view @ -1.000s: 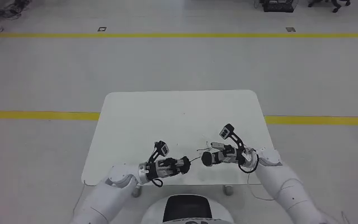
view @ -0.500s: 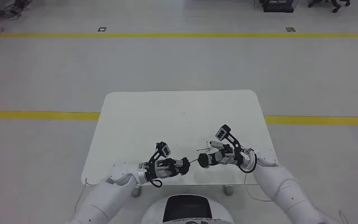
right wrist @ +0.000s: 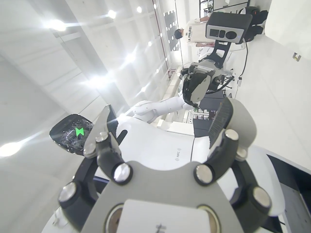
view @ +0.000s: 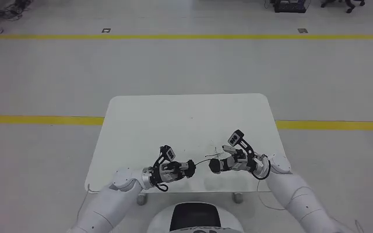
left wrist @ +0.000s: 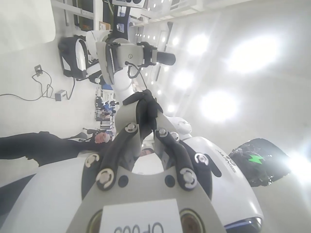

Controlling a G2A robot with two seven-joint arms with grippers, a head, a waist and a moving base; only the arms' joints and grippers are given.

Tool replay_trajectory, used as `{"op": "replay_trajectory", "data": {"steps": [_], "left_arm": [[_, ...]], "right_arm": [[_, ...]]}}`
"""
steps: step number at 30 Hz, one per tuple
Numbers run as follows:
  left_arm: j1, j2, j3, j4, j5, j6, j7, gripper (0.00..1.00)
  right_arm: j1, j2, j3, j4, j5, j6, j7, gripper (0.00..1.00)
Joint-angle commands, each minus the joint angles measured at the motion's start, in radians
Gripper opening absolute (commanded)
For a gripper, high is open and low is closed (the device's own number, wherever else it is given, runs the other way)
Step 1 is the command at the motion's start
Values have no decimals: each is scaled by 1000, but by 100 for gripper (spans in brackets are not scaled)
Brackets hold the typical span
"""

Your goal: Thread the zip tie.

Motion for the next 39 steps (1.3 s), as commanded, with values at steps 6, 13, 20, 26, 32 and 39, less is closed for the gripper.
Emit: {"op": "replay_trajectory", "data": {"steps": [6,13,20,26,32,39], "left_arm": [[-1,5,-1,1,-11,-2,-17,0],[-3,9,4,1,-17,-6,-20,0],[-6,12,8,0,-19,-8,-15,0],[-6,15,13,-1,-17,-10,-16,0],[-7,19,15,-2,-19,-12,-17,0],[-9,22,12,3,-29,-18,-13,0]], "right_arm": [[1,14,-22,-2,19,4,0,39],[14,25,-61,14,46,10,0,25],[33,32,-97,34,73,6,0,7],[50,35,-127,51,91,2,0,7],[67,37,-151,68,106,-5,0,13],[79,38,-174,86,117,-7,0,17]]}}
